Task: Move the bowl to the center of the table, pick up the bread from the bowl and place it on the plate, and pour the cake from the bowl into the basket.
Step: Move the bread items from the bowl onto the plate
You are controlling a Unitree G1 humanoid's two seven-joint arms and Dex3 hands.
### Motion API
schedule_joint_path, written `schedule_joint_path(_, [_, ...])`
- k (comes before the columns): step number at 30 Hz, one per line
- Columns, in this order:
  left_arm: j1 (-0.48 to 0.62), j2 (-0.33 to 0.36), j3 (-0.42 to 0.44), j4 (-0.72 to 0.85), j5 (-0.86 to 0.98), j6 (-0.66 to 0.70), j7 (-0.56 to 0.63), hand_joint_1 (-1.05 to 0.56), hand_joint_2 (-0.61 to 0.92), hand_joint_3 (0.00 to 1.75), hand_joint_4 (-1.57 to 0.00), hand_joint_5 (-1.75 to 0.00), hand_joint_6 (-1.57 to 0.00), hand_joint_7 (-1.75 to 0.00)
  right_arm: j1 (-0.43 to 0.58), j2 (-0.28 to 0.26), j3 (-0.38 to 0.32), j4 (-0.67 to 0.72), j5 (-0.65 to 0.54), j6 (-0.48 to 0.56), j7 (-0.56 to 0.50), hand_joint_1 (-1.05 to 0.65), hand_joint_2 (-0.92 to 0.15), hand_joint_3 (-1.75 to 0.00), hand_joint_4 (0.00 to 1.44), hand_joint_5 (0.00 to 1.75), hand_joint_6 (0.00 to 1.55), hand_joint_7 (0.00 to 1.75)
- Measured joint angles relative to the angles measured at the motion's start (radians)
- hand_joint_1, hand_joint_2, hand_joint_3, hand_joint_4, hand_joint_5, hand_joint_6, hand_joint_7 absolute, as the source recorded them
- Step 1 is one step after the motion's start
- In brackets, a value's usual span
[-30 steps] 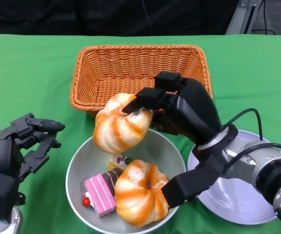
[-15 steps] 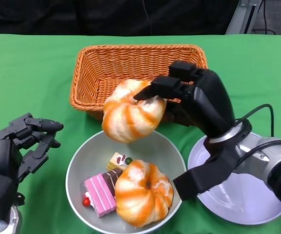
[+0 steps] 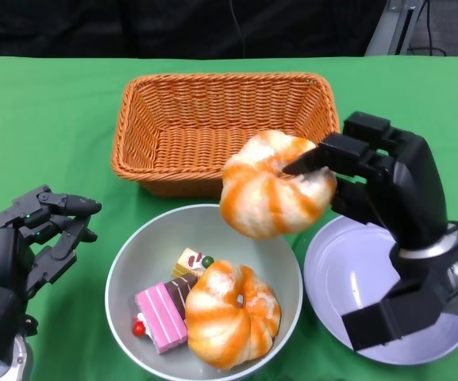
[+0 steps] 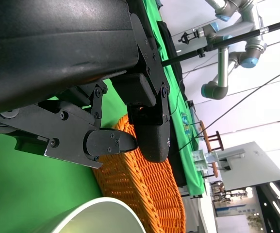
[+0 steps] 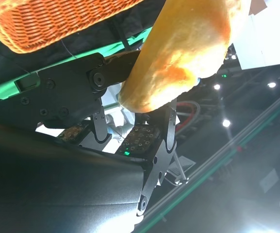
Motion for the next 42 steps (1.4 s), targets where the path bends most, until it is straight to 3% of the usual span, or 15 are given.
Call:
schedule_joint_path(7, [0.0,0.002,0.004,0.007,-0.01,-0.001,-0.012,-0.08,0.92,0.37,-0.76,-1.37,-0.94,-0.84,0.098,-0.034,-0.067,-0.094,0.045,-0.008,0.063,-0.08,-0.87,-0.11,0.88,1.28,0.89,0.96])
schedule_joint_path(11, [0.0,0.003,0.004,0.007,-0.01,-0.001,-0.016,-0.08,0.92,0.38,-0.77,-1.37,-0.94,-0.84,0.158,-0.041,-0.103,-0.114,0.056,-0.009,0.077,-0.05,-0.55,-0.69,0.89,1.28,0.92,0.92])
schedule_joint_path(13, [0.0,0.003,0.004,0.007,-0.009,-0.001,-0.016,-0.08,0.92,0.38,-0.77,-1.37,-0.94,-0.84,0.172,-0.041,-0.113,-0.116,0.056,-0.01,0.082,-0.05,-0.51,-0.77,0.89,1.29,0.92,0.92])
schedule_joint_path(18, [-0.001,0.003,0.004,0.007,-0.009,-0.001,-0.017,-0.08,0.92,0.38,-0.76,-1.37,-0.94,-0.85,0.181,-0.041,-0.137,-0.124,0.06,-0.011,0.098,-0.03,-0.49,-0.78,0.87,1.33,0.91,0.93])
schedule_joint_path(26, [-0.001,0.01,0.012,0.008,-0.025,-0.001,-0.038,-0.09,0.92,0.38,-0.76,-1.37,-0.94,-0.85,0.311,-0.045,-0.185,-0.125,0.101,-0.007,0.145,0.0,-0.49,-0.74,0.87,1.35,0.91,0.93])
schedule_joint_path(37, [0.0,0.017,0.018,0.008,-0.029,0.001,-0.057,-0.09,0.92,0.37,-0.76,-1.36,-0.94,-0.84,0.328,-0.041,-0.202,0.005,0.098,-0.007,0.116,-0.03,-0.52,-0.7,0.84,1.45,0.93,0.86])
schedule_joint_path(42, [0.0,0.018,0.018,0.008,-0.028,-0.001,-0.057,-0.08,0.92,0.38,-0.76,-1.36,-0.94,-0.83,0.326,-0.041,-0.202,0.056,0.097,0.001,0.103,-0.02,-0.55,-0.65,0.83,1.42,0.93,0.84])
